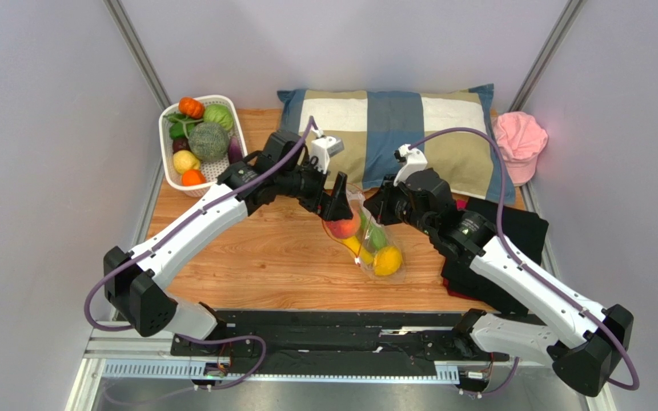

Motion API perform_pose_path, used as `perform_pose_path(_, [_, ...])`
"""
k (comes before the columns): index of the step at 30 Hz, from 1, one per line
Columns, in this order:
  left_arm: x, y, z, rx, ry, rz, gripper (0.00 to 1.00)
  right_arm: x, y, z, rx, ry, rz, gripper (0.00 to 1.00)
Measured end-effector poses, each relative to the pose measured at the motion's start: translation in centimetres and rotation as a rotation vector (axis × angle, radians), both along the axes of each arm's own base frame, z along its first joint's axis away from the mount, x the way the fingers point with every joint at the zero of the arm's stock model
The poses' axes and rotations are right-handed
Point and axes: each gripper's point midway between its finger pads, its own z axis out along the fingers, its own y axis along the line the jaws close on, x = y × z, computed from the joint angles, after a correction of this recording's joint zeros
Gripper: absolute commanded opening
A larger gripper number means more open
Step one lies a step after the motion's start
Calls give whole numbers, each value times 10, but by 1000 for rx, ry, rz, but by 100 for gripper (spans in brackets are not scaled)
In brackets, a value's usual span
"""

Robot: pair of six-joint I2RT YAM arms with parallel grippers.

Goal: Place the food in the zip-top bag and seal the zipper
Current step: Place the fake fruit in the zipper food storage bag, then pick up the fake fruit from the bin.

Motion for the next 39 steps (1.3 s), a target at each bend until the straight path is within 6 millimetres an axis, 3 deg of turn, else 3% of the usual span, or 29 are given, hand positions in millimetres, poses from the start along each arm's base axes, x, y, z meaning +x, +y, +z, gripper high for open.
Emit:
perform_pose_path(3, [20, 17, 14, -16, -30, 74, 99, -2, -2, 4, 9, -5, -2, 0])
perform_pose_path(5, [35, 35, 33, -33, -69, 135, 99, -3, -2, 5, 14, -5, -3, 0])
perform_pose_path(8, [63, 83, 68, -69, -150, 273, 99, -3, -3, 6, 16, -3, -6, 0])
perform_pose_path(11, [89, 150, 79, -46, -204, 454, 97, -3, -3, 6, 16, -2, -7, 0])
perform_pose_path(14, [116, 226, 70, 36, -231, 656, 92, -3, -4, 5, 14, 0, -9, 0])
perform_pose_path(18, [143, 318, 28, 183, -159, 859, 87, -4, -5, 5, 14, 0, -10, 0])
perform_pose_path(22, [166, 376, -27, 347, -51, 940, 86, -4, -6, 5, 13, 2, -11, 0])
perform_pose_path(25, [174, 395, -65, 433, 21, 944, 86, -4, -6, 5, 13, 2, -11, 0])
perform_pose_path(28, [182, 407, -90, 494, 68, 942, 85, -4, -6, 5, 12, 2, -10, 0])
perform_pose_path(39, [224, 436, -135, 600, 90, 933, 81, -2, -6, 3, 10, 7, -13, 0])
